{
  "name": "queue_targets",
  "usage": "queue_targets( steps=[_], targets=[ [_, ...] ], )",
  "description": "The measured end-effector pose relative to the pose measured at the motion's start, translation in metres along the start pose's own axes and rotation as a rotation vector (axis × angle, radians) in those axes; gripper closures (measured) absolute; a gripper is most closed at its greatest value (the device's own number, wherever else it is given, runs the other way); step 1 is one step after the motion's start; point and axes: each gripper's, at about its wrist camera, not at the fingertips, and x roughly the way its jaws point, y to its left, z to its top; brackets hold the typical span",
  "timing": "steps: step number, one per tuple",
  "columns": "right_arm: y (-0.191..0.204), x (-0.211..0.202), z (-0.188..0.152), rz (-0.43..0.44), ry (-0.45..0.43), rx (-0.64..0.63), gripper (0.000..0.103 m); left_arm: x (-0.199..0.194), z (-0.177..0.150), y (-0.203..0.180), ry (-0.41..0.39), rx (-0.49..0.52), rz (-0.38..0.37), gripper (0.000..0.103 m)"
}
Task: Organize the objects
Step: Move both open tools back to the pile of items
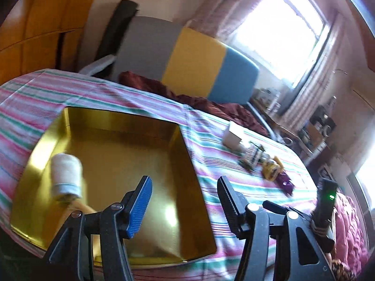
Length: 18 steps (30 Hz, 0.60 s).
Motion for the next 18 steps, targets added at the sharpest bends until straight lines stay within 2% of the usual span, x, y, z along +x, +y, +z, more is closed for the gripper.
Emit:
queue_targets(
  steps=[8, 13, 18],
  targets=[
    [-0.092, -0.017, -0.006, -0.174, 0.058, 0.066, 0.026, 0.023, -0.018, -0.05, 0.087, 0.084, -0.089, 0.041],
    [-0.153, -0.037, -0.006, -0.31, 0.033, 0.109, 0.017, 0.04, -0.033, -0.074, 0.157, 0.117, -0.125, 0.041],
    [-0.204, -0.056, 0.005, -0.401, 0.011, 0.091, 0.017, 0.053, -0.048, -0.095, 0.215, 0.143, -0.151, 0.041]
  ],
)
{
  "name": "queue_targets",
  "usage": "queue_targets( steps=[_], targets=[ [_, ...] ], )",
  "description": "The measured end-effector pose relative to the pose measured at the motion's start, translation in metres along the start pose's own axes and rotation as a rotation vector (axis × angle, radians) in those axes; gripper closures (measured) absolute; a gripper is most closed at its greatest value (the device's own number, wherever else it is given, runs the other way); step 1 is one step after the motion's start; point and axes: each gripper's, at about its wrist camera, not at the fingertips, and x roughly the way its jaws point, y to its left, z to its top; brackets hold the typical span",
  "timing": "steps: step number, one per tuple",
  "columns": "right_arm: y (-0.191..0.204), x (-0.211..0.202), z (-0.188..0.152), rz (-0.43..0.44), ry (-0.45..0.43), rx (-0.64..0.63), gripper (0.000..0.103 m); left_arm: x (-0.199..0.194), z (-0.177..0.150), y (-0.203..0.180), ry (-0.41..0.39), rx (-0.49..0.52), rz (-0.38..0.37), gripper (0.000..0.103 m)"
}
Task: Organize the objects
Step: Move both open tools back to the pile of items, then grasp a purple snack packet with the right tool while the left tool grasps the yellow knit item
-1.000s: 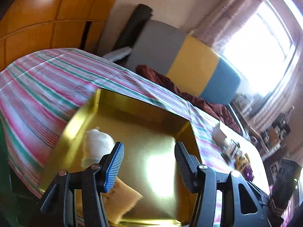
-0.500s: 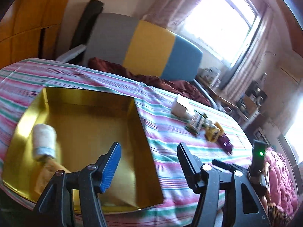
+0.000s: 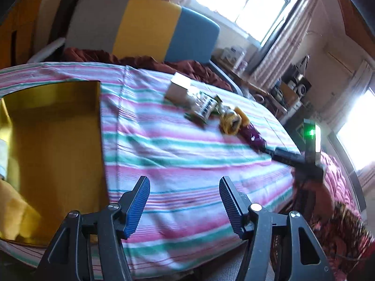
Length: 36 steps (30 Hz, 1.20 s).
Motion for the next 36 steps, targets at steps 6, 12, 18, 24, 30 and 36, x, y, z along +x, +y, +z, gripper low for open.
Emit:
queue_targets(
  steps=[6, 12, 18, 24, 30, 36],
  targets=[
    [-0.043, 0.01, 0.026, -0.075, -0.019, -0.055, 0.017, 0.016, -0.011, -0.02, 0.058, 0.058, -0.015, 0.041],
    [-0.061, 0.04, 0.036, -0.012, 0.036, -0.105, 0.018, 0.028, -0.019, -0.029, 0.112, 0.072, -0.02, 0.041],
    [-0.061, 0.058, 0.039, -0.002, 0.079, -0.126, 0.029, 0.036, -0.018, -0.038, 0.132, 0.096, -0.014, 0.041],
    [-0.059, 0.062, 0.037, 0.026, 0.109, -0.098, 0.034, 0.049, -0.012, -0.046, 0.152, 0.115, -0.023, 0.041],
    [-0.062, 0.061, 0.033, 0.003, 0.16, -0.043, 0.038, 0.06, -0.002, -0.061, 0.149, 0.171, -0.014, 0.041],
    [-0.071, 0.056, 0.029, -0.004, 0.198, 0.01, 0.036, 0.077, 0.007, -0.073, 0.159, 0.205, -0.012, 0.041]
  ],
)
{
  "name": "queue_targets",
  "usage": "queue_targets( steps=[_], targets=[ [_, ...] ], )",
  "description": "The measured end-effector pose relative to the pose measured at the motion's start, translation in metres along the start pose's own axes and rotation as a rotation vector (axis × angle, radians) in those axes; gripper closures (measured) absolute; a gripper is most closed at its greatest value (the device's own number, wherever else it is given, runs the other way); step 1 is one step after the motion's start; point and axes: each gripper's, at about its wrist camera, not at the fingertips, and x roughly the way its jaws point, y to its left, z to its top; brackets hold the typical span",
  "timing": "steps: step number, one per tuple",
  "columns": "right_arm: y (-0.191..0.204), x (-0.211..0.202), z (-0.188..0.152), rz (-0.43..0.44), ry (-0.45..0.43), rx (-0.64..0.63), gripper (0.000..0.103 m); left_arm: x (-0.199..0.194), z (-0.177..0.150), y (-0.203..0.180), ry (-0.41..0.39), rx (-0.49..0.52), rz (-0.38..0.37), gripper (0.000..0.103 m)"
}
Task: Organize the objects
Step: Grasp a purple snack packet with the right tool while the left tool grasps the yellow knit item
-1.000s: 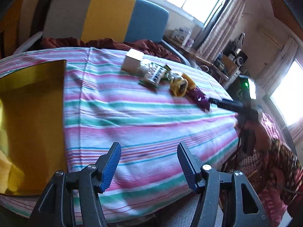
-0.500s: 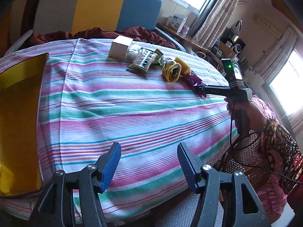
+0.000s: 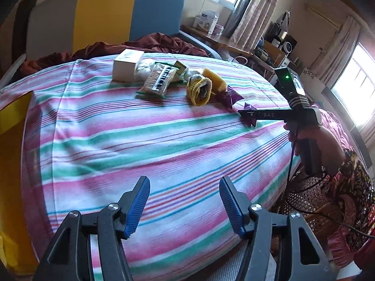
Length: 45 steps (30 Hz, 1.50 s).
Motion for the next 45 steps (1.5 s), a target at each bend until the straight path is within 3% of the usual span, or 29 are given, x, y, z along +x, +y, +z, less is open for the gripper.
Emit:
queue_targets(
  steps=[8, 18, 23, 27, 30, 32, 34, 36, 41, 42, 45],
  targets=[
    [0.012, 0.0, -0.001, -0.055, -0.002, -0.071, 0.038, 0.028, 0.035, -0.015, -0.015, 0.036, -0.002, 0.041],
    [-0.004, -0.001, 0.001, -0.028, 0.019, 0.031, 0.041, 0.094, 0.089, -0.026, 0.01, 0.0, -0.084, 0.036],
    [-0.009, 0.001, 0.004, -0.006, 0.025, 0.059, 0.041, 0.134, 0.117, -0.033, 0.014, -0.005, -0.055, 0.032],
    [-0.014, 0.002, 0.004, 0.012, 0.029, 0.082, 0.041, 0.159, 0.126, -0.042, 0.018, 0.049, 0.004, 0.032],
    [-0.014, 0.002, 0.006, 0.015, 0.03, 0.086, 0.041, 0.17, 0.128, -0.046, -0.001, 0.06, 0.007, 0.033],
    [-0.012, 0.003, 0.006, 0.012, 0.031, 0.081, 0.041, 0.171, 0.128, -0.049, -0.038, 0.092, 0.028, 0.037],
    [-0.012, 0.004, 0.006, 0.009, 0.031, 0.079, 0.041, 0.171, 0.124, -0.048, -0.052, 0.124, 0.045, 0.061],
    [-0.013, 0.004, 0.006, 0.008, 0.031, 0.079, 0.041, 0.173, 0.122, -0.043, -0.035, 0.109, 0.04, 0.072],
    [-0.014, 0.003, 0.006, 0.014, 0.025, 0.093, 0.043, 0.164, 0.105, -0.043, -0.034, 0.153, 0.039, 0.077],
    [-0.015, 0.002, 0.006, 0.014, 0.021, 0.096, 0.048, 0.16, 0.102, -0.042, -0.037, 0.153, 0.042, 0.078],
    [-0.018, -0.004, 0.005, 0.013, 0.0, 0.113, 0.049, 0.147, 0.09, -0.035, -0.055, 0.126, 0.032, 0.078]
  ],
)
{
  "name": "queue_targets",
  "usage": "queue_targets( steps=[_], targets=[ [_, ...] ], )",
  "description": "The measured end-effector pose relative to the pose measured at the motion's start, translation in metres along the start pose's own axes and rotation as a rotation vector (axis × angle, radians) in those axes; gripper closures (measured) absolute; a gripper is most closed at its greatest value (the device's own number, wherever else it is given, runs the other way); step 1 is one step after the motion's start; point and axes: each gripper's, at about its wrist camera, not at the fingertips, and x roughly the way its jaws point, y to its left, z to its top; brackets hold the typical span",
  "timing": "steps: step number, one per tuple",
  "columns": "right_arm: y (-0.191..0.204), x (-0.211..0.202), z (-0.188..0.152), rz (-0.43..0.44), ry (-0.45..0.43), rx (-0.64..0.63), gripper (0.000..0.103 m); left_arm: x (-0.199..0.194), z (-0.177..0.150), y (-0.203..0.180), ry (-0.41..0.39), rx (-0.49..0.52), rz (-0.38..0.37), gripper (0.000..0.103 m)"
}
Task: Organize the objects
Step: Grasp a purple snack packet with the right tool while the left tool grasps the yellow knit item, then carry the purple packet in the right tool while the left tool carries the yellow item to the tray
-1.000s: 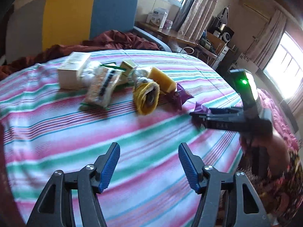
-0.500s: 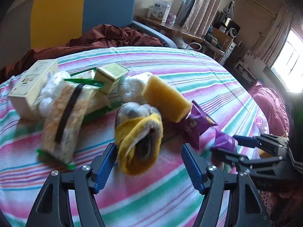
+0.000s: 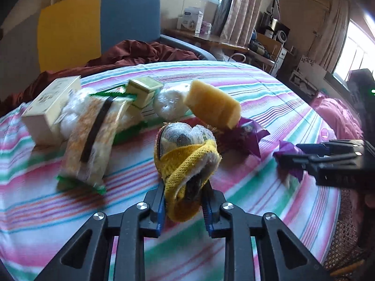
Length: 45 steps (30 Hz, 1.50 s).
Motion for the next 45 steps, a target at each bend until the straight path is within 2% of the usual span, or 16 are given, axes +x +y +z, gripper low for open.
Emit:
queue_targets(
  steps=[6, 10, 16, 19, 25, 29, 33, 37, 39, 45],
  targets=[
    [-0.009, -0.001, 0.001, 0.012, -0.004, 0.046, 0.05, -0.023, -0.021, 0.024, -0.03, -0.115, -0.026, 0.079],
    [-0.008, -0.006, 0.002, 0.032, -0.031, 0.054, 0.05, -0.036, -0.035, 0.034, -0.043, -0.149, -0.045, 0.079],
    [0.0, -0.016, 0.002, 0.081, -0.088, 0.053, 0.05, -0.047, -0.046, 0.039, -0.058, -0.175, -0.053, 0.079],
    [0.001, -0.018, 0.001, 0.076, -0.091, 0.059, 0.05, -0.049, -0.049, 0.039, -0.063, -0.178, -0.058, 0.079],
    [-0.001, -0.018, -0.003, 0.143, -0.084, 0.094, 0.05, -0.054, -0.056, 0.041, -0.074, -0.192, -0.072, 0.079],
    [0.015, -0.021, -0.005, 0.167, -0.097, 0.039, 0.05, -0.062, -0.063, 0.041, -0.079, -0.191, -0.065, 0.08],
    [0.025, -0.019, -0.006, 0.163, -0.092, -0.009, 0.05, -0.077, -0.072, 0.039, -0.092, -0.178, -0.072, 0.081],
    [0.022, -0.015, -0.006, 0.156, -0.08, 0.001, 0.05, -0.093, -0.079, 0.042, -0.101, -0.192, -0.11, 0.081],
    [0.02, -0.014, -0.006, 0.161, -0.081, 0.008, 0.05, -0.104, -0.08, 0.043, -0.12, -0.186, -0.106, 0.081],
    [0.032, -0.023, -0.006, 0.187, -0.129, -0.04, 0.05, -0.14, -0.083, 0.064, -0.175, -0.238, -0.097, 0.081]
  ],
)
